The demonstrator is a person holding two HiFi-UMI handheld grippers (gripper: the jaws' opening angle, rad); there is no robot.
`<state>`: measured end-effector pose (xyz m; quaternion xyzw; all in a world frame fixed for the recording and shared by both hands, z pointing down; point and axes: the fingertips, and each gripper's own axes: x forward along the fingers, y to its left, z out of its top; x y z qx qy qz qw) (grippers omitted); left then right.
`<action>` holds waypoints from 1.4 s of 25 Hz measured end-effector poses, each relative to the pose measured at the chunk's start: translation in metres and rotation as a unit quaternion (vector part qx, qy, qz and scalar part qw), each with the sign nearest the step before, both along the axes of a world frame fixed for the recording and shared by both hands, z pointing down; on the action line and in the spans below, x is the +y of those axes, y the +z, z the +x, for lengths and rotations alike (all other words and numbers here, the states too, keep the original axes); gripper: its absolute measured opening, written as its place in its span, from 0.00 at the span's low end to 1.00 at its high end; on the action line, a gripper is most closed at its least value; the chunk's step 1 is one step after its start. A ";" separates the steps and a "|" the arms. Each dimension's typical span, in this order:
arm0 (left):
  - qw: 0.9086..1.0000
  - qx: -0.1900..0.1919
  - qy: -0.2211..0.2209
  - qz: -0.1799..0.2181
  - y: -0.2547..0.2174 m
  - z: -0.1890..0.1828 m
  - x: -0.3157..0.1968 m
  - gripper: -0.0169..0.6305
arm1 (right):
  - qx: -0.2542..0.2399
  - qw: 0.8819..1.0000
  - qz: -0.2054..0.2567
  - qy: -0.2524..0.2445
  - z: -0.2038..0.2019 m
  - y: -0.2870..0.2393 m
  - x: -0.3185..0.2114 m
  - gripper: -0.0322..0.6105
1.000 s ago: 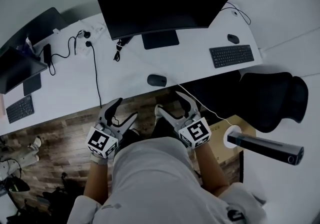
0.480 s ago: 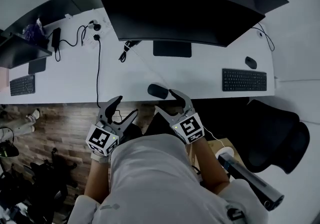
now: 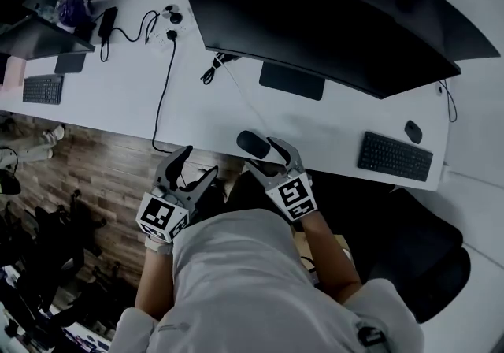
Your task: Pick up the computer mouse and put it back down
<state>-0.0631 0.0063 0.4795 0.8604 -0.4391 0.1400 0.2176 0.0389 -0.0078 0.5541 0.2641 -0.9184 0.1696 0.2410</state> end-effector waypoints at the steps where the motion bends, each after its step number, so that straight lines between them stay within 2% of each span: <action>1: 1.000 0.001 -0.007 -0.003 0.003 -0.001 0.001 0.46 | 0.005 1.000 -0.005 -0.004 0.000 0.005 -0.002 0.52; 9: 0.999 0.005 -0.044 -0.030 0.025 -0.024 0.007 0.46 | 0.040 0.998 -0.037 -0.022 -0.014 0.046 -0.008 0.52; 19: 0.997 0.001 -0.064 -0.042 0.044 -0.052 0.009 0.46 | 0.107 0.991 -0.067 -0.038 -0.019 0.101 -0.012 0.52; 26: 0.996 0.000 -0.066 -0.056 0.054 -0.065 0.013 0.46 | 0.133 0.986 -0.090 -0.038 -0.022 0.125 -0.011 0.52; 35: 0.996 0.000 -0.060 -0.062 0.062 -0.074 0.014 0.46 | 0.162 0.981 -0.096 -0.038 -0.023 0.144 -0.009 0.52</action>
